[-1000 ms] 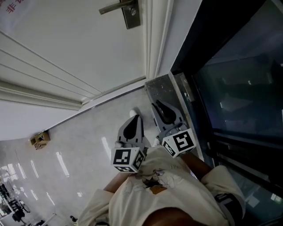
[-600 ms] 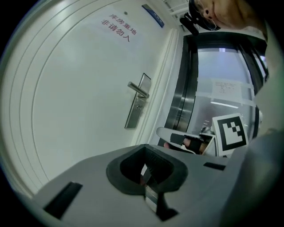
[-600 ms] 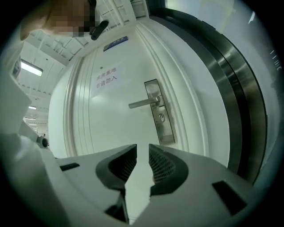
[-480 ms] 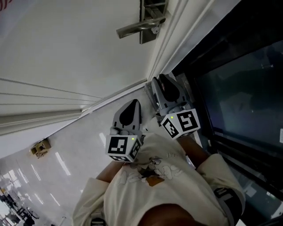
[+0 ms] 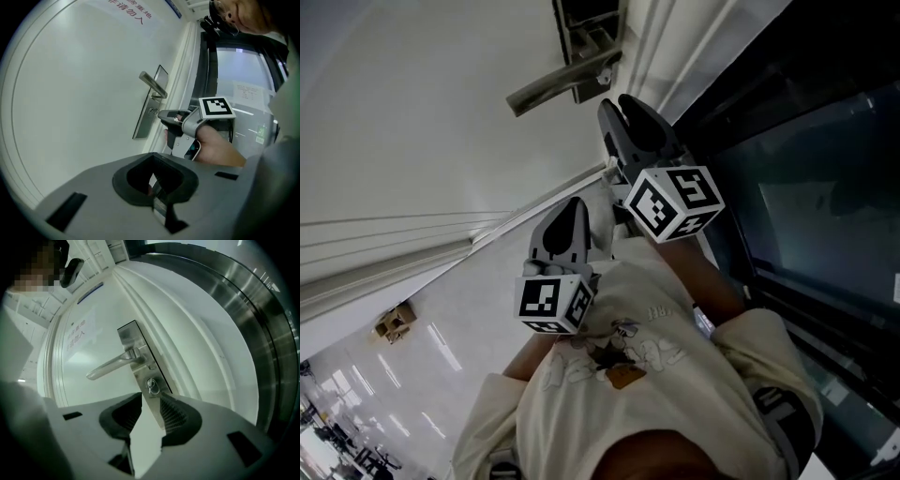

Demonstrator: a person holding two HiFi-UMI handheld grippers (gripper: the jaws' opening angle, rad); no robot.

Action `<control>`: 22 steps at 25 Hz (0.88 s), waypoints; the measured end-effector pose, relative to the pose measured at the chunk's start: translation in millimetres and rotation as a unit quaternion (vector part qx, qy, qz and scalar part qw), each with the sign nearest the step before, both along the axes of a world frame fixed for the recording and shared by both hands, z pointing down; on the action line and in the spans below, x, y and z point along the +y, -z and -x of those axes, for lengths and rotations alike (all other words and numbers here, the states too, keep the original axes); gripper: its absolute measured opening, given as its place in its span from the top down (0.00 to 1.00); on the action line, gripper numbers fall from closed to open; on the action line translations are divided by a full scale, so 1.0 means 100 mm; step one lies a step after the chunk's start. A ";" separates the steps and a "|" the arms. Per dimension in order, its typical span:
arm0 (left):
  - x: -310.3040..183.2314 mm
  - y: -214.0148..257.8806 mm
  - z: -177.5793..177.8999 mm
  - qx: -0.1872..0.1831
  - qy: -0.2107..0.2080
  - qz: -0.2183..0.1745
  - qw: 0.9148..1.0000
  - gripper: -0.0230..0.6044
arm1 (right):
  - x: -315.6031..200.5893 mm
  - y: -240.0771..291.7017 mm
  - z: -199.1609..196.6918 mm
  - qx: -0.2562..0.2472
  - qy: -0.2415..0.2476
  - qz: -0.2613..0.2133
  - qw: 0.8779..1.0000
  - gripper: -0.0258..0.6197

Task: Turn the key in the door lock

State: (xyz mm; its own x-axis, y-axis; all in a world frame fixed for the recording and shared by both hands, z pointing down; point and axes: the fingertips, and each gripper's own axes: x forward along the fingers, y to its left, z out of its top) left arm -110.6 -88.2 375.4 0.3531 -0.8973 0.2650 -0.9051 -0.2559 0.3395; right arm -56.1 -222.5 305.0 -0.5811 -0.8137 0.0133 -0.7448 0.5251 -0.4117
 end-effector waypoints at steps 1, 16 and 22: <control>-0.04 0.00 -0.01 -0.001 0.000 -0.001 1.000 0.95 | -0.04 0.02 0.01 -0.006 0.002 0.000 1.000 0.79; -0.27 -0.01 -0.03 -0.006 0.012 0.005 1.000 0.95 | -0.33 0.14 0.14 -0.030 0.023 0.017 0.999 0.92; -0.31 0.02 -0.01 -0.006 0.017 0.002 1.000 0.95 | -0.33 0.14 0.13 -0.087 0.024 0.055 0.994 0.92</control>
